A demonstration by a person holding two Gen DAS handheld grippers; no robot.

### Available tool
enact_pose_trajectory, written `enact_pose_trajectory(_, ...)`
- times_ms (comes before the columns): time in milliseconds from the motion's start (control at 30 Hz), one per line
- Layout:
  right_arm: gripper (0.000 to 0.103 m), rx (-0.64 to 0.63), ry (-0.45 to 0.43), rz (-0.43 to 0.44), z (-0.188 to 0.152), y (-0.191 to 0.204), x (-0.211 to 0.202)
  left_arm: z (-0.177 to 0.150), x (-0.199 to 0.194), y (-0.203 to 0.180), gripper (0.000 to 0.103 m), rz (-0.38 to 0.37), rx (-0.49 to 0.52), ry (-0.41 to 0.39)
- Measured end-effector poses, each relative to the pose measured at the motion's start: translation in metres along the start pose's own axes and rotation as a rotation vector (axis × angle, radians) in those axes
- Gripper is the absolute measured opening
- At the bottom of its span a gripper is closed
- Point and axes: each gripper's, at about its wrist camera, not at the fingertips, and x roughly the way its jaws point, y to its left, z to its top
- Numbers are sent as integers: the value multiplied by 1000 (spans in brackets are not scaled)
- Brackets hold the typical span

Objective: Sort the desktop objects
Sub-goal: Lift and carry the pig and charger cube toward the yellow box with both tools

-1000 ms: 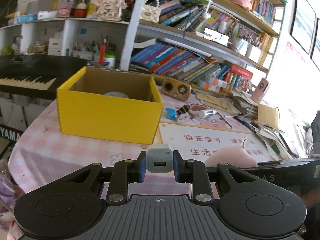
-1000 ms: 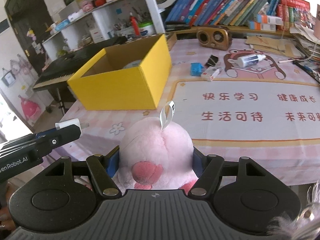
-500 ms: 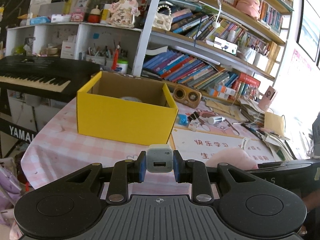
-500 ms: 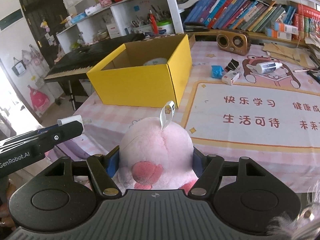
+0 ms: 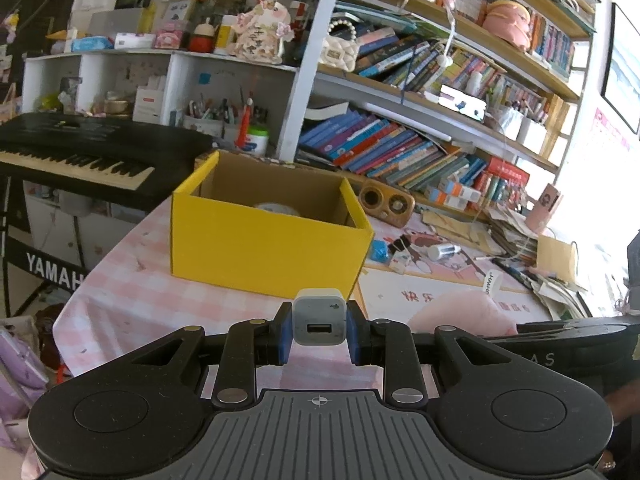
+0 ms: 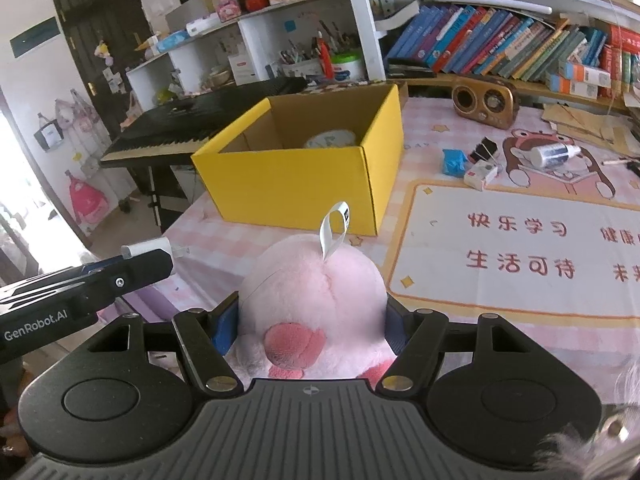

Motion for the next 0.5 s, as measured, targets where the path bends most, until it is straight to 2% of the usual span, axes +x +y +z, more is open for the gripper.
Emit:
enact_pose_trajectory(267, 67, -33, 10, 38, 13, 5, 15, 11, 8, 8, 26, 38, -23, -20)
enact_pose_trajectory(500, 67, -54, -15, 76, 43, 3, 35, 36, 29, 10, 26, 78, -19, -47)
